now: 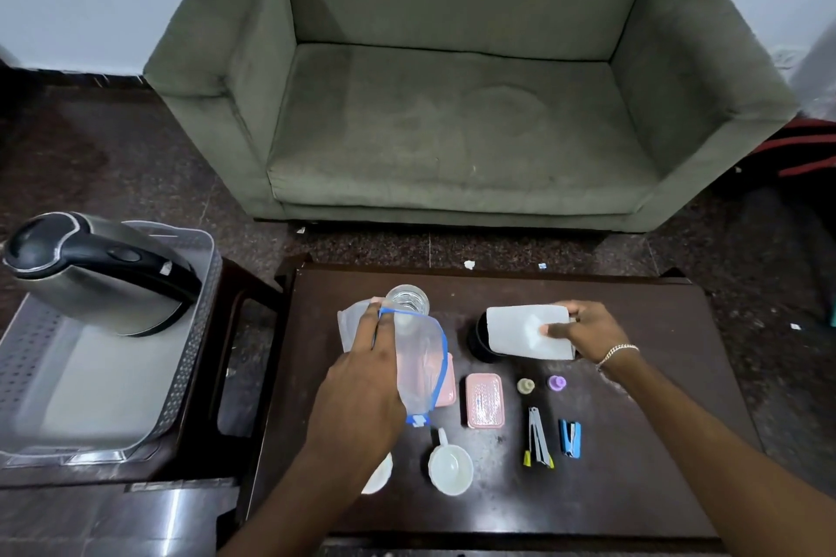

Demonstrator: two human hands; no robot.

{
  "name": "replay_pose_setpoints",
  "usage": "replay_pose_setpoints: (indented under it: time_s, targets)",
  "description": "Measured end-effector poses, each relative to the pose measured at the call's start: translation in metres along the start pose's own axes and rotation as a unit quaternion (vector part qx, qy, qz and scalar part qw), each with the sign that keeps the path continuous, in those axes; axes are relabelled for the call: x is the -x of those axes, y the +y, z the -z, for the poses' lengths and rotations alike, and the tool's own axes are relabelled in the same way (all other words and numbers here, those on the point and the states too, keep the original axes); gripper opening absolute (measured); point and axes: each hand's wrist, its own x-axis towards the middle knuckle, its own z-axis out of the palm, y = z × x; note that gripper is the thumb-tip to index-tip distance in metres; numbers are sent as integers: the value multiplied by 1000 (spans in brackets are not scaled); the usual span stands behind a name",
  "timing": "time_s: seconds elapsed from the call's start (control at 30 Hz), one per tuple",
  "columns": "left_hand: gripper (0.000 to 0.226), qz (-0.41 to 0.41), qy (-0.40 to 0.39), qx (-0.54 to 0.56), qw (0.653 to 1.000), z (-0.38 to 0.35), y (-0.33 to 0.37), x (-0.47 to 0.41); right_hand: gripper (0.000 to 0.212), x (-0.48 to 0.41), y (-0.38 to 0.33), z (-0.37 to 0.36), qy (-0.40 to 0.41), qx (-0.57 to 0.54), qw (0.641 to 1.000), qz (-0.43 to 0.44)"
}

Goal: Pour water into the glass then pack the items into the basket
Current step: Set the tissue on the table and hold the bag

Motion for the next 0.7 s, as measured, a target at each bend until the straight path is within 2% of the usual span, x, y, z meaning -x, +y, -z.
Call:
replay_pose_setpoints:
  time_s: [0.1, 0.27, 0.4, 0.53, 0.63, 0.7]
  targets:
    - [91, -10, -2, -3, 1000, 1, 3, -5, 21, -12, -10, -2, -19, 100, 994, 26]
    - [89, -15, -3, -9, 1000, 1, 10, -11, 33, -34, -37, -26, -23, 298, 953, 56]
    - [86, -26, -5, -11, 1000, -3, 16, -13, 32, -40, -45, -59, -8, 372, 927, 48]
    - [87, -33, -2, -8, 999, -5, 16, -16, 36, -43, -30, -76, -1, 374, 927, 35]
    - [87, -32, 6, 13, 999, -7, 12, -18, 52, -40, -19, -71, 5, 291, 956, 39]
    - [84, -24, 6, 52, 998, -8, 9, -20, 59, -30, -18, -62, 42, 256, 963, 66]
